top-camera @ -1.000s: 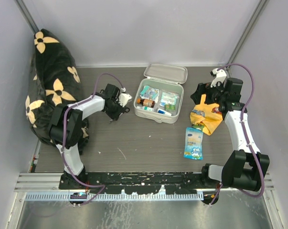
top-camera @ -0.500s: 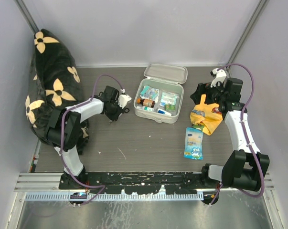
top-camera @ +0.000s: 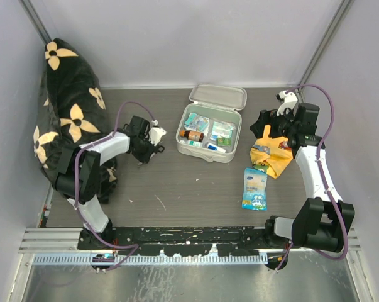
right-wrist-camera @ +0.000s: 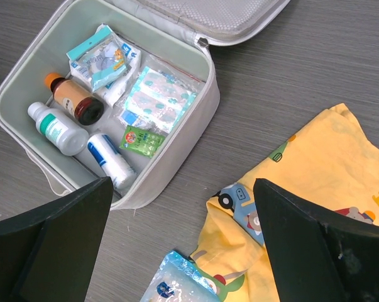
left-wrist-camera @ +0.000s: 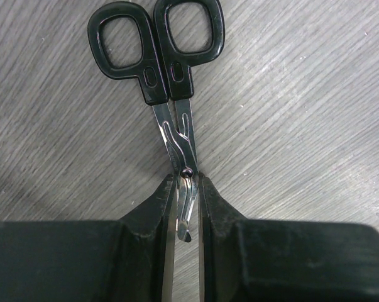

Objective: Organize the medicine kit

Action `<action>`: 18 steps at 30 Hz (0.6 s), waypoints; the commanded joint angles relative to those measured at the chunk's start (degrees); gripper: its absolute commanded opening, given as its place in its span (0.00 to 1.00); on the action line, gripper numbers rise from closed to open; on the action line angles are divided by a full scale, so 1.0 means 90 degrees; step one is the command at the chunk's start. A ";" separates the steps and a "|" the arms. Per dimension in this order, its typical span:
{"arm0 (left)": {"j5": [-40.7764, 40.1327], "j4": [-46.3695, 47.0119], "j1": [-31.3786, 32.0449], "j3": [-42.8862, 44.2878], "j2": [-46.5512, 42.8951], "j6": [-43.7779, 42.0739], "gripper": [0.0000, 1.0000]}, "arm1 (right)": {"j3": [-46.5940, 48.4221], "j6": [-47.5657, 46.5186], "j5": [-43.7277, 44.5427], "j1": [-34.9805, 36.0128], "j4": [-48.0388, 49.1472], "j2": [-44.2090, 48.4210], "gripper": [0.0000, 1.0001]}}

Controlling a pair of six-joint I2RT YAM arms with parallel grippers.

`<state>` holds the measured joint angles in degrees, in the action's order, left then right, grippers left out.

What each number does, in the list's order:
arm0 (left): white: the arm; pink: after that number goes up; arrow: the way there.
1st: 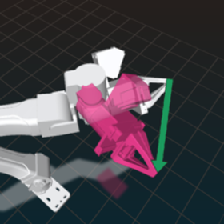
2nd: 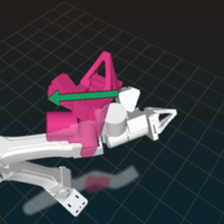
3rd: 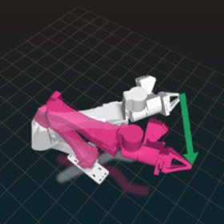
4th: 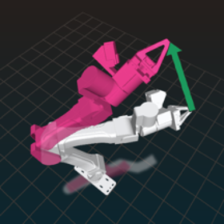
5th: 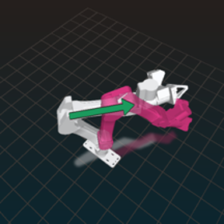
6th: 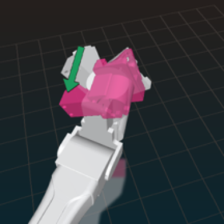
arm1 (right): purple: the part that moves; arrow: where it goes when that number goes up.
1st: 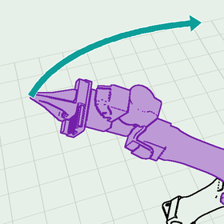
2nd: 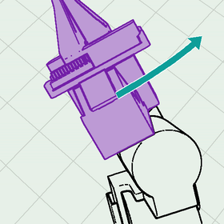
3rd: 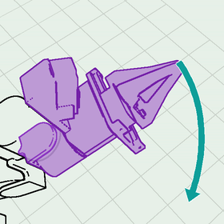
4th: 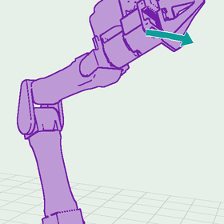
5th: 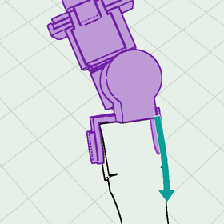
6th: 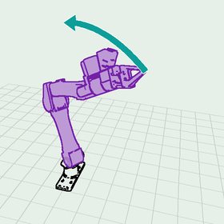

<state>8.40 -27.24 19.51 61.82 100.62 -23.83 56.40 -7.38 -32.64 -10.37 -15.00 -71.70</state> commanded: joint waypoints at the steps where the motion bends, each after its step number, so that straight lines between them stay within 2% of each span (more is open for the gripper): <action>1: 0.0263 0.0084 -0.0099 -0.0088 -0.0535 -0.0114 0.00 | 0.0026 0.0046 -0.0174 -0.0029 0.0290 0.0103 1.00; 13: 0.0551 0.0044 -0.0165 -0.0167 -0.1193 -0.0125 0.00 | -0.0003 0.0050 -0.0257 -0.0031 0.0308 0.0101 1.00; 18: 0.0586 0.0043 -0.0170 -0.0227 -0.1496 -0.0173 0.00 | -0.0071 0.0163 -0.0574 -0.0032 0.0447 0.0121 1.00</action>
<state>11.92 -27.46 18.33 60.23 91.33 -23.92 56.16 -7.16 -34.54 -10.37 -14.81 -71.70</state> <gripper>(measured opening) 0.152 0.998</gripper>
